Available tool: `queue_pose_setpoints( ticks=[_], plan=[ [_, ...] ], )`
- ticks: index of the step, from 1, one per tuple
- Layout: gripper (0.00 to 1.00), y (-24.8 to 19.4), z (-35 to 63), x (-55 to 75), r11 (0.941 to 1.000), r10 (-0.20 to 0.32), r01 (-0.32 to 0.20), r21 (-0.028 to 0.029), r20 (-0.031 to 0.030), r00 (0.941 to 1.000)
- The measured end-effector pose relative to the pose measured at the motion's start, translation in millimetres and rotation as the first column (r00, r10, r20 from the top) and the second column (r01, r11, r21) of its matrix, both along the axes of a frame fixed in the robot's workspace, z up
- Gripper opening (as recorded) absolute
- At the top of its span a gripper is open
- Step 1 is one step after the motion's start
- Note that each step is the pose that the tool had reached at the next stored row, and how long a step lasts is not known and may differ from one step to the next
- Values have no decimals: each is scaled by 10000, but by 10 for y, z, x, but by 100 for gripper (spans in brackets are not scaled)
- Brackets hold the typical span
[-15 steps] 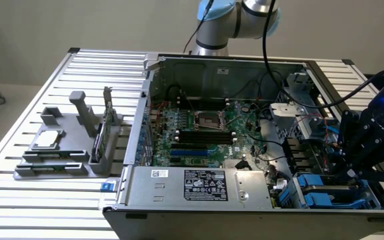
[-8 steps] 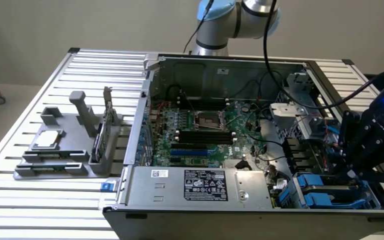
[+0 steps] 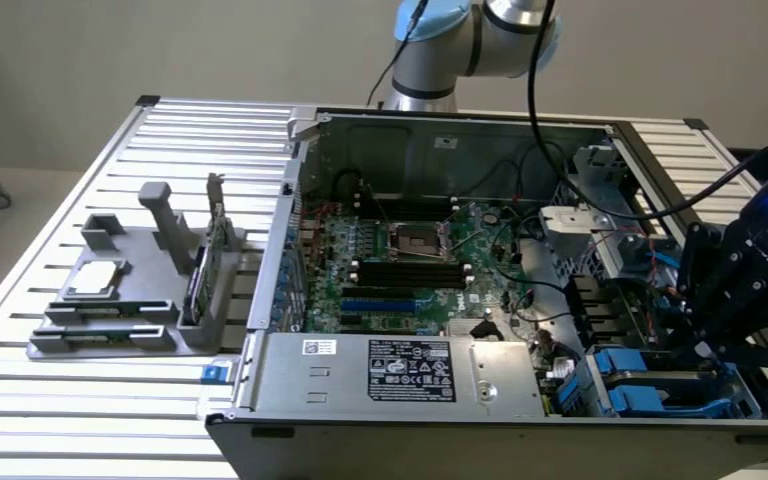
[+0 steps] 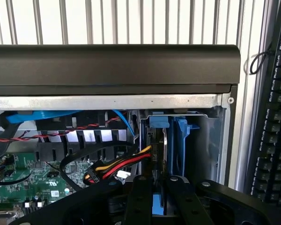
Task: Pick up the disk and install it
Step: 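Insert the first disk wire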
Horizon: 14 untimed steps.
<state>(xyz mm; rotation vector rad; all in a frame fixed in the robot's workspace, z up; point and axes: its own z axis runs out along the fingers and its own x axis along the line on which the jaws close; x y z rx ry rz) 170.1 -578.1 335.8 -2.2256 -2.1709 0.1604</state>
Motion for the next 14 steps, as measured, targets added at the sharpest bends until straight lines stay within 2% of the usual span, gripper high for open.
queue_pose_setpoints(
  ticks=[6,14],
  plan=[
    [16,28,1,0,10000,-37,37,1,0,10000],
    [16,29,2,25,9999,-114,114,-1,0,9999]
  ],
)
